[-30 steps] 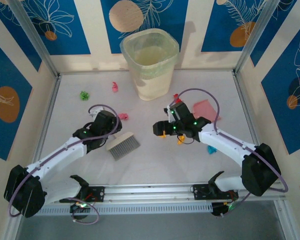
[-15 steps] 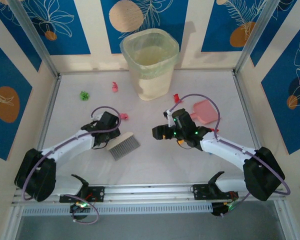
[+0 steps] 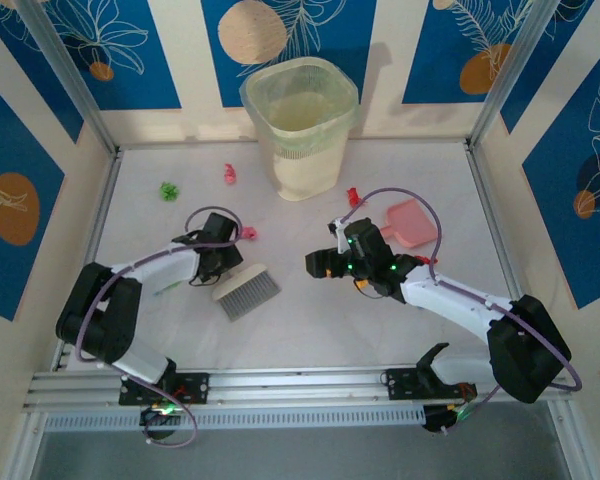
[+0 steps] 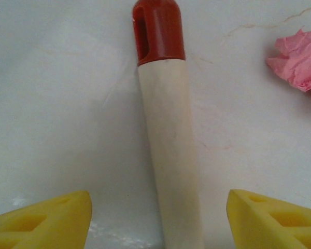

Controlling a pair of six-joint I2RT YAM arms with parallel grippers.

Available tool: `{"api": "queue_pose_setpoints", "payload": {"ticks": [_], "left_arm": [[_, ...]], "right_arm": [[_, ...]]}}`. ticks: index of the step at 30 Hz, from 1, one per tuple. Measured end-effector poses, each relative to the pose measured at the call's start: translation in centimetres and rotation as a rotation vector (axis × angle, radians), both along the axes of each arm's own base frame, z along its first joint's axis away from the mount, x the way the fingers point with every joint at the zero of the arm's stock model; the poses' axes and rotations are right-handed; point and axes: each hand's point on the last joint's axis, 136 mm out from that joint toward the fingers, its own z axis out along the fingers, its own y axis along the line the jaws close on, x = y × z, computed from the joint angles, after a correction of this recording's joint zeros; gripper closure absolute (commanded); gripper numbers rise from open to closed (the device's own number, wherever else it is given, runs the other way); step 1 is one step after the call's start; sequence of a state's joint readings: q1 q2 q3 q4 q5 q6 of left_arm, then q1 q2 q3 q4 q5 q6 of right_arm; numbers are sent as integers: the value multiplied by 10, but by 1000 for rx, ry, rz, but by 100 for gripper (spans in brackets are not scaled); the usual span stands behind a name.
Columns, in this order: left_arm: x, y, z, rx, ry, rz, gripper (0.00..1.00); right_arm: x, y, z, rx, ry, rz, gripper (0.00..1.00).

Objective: Sweep away the paper scraps from the table

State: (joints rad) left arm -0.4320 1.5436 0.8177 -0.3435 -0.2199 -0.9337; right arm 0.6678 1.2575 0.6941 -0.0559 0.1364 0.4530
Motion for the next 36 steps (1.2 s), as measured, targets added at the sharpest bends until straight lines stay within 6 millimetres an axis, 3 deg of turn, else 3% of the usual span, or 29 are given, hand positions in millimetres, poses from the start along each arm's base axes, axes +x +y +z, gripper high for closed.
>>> {"api": "queue_pose_setpoints", "payload": {"ticks": [17, 19, 25, 36], "left_arm": [[15, -9, -10, 18, 24, -42, 36], [14, -9, -12, 17, 30, -43, 46], [16, -10, -15, 29, 47, -49, 51], [17, -7, -14, 42, 46, -42, 76]], "right_arm": [[4, -5, -1, -12, -7, -23, 18], [5, -6, -1, -13, -8, -29, 18], [9, -11, -1, -18, -9, -56, 18], [13, -17, 1, -10, -12, -84, 18]]}}
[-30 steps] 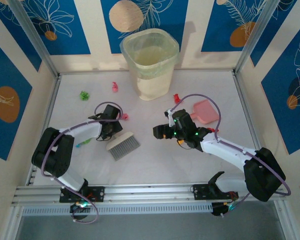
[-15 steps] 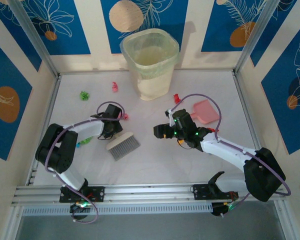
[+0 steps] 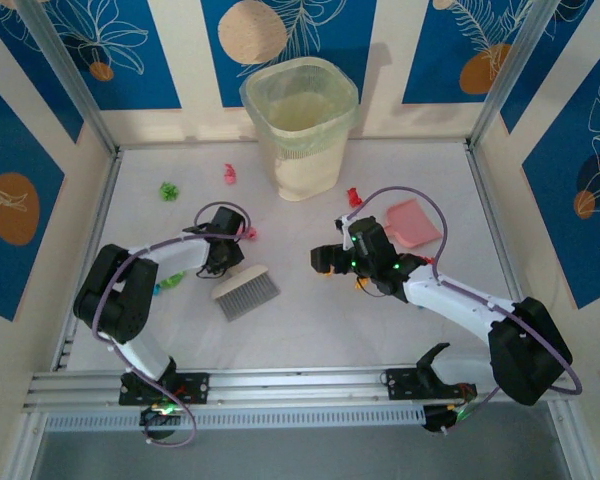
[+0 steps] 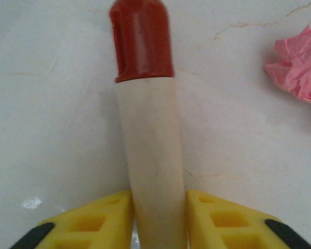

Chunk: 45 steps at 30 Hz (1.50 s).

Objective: Sweep away the paper scraps from the table

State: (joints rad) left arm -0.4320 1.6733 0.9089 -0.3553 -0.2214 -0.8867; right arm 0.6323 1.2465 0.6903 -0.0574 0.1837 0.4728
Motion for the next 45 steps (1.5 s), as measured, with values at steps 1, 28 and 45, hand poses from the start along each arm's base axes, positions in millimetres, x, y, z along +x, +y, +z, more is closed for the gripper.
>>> {"api": "queue_pose_setpoints", "payload": {"ticks": [1, 28, 45], "left_arm": [[0, 0, 0, 0, -2, 0, 78], [-11, -87, 97, -118, -429, -530, 100], [-84, -206, 133, -334, -626, -1172, 100]], "right_arm": [[0, 0, 0, 0, 0, 0, 18], [-6, -9, -7, 54, 110, -22, 27], [-31, -5, 82, 502, 396, 152, 48]]}}
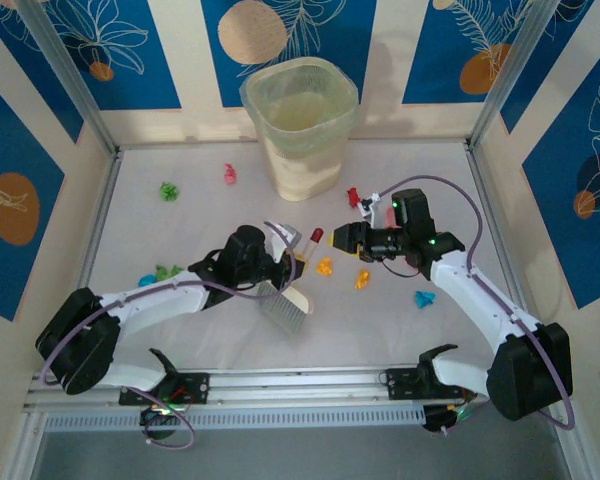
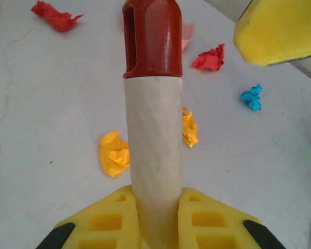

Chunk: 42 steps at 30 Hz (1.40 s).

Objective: Sweep away the paper scraps from the table

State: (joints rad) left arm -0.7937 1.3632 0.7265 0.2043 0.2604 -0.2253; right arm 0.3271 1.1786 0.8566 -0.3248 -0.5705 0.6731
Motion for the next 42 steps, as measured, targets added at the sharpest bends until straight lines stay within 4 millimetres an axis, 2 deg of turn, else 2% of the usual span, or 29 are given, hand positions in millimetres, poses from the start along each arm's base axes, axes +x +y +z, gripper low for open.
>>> {"api": "queue_pose_setpoints", "payload": {"ticks": [3, 8, 16, 20, 24, 26, 31, 42], "left_arm": [[-7, -5, -6, 9, 8, -42, 100], [-23, -15, -12, 19, 17, -118, 100], [-32, -20, -10, 3, 25, -168, 100], [-37, -22, -9, -11, 38, -200, 100], [-41, -23, -8, -19, 45, -218, 100], [-42, -24, -7, -23, 48, -225, 100], [-43, -24, -7, -25, 50, -230, 100], [-43, -24, -7, -25, 50, -231, 100]], "right_arm": [[-7, 3, 2, 11, 46, 36, 47], [-7, 9, 4, -2, 90, 72, 47], [-9, 1, -10, -131, 74, 52, 31], [-13, -6, -4, -170, -42, 27, 26], [-13, -7, -2, -168, -62, 22, 31], [-11, -6, -10, -181, -30, 29, 35], [-9, -2, -27, -194, 50, 50, 37], [-18, 10, -25, -119, 98, 119, 51]]}}
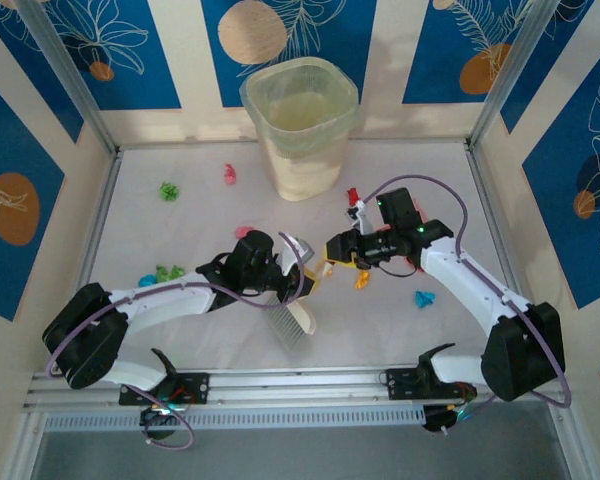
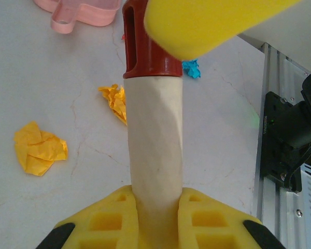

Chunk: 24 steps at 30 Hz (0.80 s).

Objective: Sweep away the paper scraps from the table

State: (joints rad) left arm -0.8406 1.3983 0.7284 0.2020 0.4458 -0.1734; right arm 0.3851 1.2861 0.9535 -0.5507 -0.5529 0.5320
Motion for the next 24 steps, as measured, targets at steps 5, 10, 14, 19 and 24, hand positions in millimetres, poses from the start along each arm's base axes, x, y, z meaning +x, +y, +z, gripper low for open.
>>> {"api": "queue_pose_setpoints", "payload": {"ticks": [5, 10, 14, 19, 24], "left_arm": [[0, 0, 0, -1, -1, -1, 100], [0, 0, 0, 4, 2, 2, 100], [1, 0, 0, 7, 2, 5, 86], [7, 2, 2, 8, 1, 48, 38], [15, 10, 42, -85, 15, 169, 16]], "right_arm": [[0, 2, -6, 5, 31, 13, 66], [1, 2, -11, -2, 44, 10, 82], [2, 3, -11, 0, 48, 7, 95], [8, 4, -9, 11, 63, -37, 100], [13, 6, -5, 19, 55, -142, 100]]}}
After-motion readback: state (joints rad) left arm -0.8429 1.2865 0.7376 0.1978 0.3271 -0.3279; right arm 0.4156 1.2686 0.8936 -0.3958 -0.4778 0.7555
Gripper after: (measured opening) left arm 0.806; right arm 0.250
